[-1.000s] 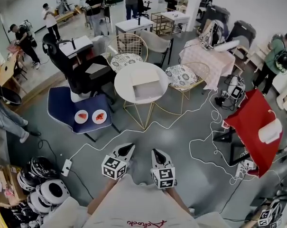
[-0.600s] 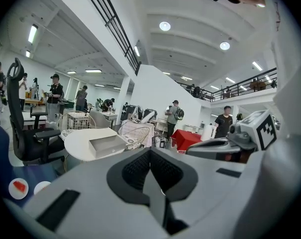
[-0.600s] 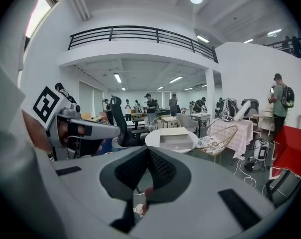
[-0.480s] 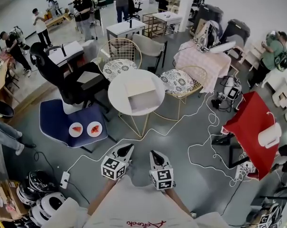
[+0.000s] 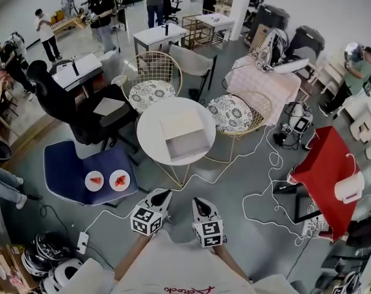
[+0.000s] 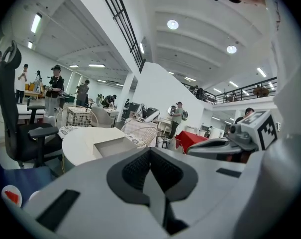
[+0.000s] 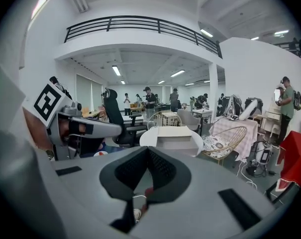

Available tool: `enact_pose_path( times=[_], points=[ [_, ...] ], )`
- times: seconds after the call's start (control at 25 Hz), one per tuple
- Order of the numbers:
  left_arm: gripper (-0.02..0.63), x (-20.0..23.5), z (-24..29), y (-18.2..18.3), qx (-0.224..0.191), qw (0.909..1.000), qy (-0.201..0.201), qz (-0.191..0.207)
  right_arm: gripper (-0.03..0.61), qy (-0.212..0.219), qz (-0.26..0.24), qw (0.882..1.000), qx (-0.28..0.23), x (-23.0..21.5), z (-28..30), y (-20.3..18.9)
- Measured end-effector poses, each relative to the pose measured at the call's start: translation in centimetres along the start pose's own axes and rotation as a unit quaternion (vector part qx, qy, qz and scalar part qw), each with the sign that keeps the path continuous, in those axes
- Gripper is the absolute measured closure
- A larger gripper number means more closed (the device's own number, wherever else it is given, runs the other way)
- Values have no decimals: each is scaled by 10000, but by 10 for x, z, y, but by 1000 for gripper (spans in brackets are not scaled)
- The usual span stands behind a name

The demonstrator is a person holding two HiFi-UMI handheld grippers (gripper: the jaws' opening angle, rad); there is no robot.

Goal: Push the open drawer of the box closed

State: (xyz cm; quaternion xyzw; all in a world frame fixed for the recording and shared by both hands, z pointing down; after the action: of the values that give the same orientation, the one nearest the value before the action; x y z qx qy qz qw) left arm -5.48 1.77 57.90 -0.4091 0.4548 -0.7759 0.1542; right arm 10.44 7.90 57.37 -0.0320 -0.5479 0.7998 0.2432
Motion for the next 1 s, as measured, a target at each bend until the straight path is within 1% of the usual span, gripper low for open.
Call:
enact_pose_path(
  times=[0.32,0.56,0.72,1.0],
  points=[
    [601,55,45,66,71,9998,-163,40,563,-123,55,9999,90,-32,75,43],
    [601,99,69,109,203,9994,-288,67,563,-240,119,9996,125,-44,132,77],
    [601,121,82,125,332,9987,-366,81,563,-314,226,9990,233,-47,155,83],
    [601,148,99,139,422,9981,-449,88,563,-484,336,9977,323,-53,178,84]
  ],
)
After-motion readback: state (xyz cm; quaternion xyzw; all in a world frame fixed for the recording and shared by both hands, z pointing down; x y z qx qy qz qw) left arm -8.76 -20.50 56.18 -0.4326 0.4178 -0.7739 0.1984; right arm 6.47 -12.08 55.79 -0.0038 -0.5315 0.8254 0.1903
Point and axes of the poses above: the fingertips, and each gripper's own axes: z forward along the fingers, x to its left, y out of its top, the point moved 7 cm from there along -z, backward along the fingers, and after that the axes turned 14 degrees about -z, right-handed, at the moved point
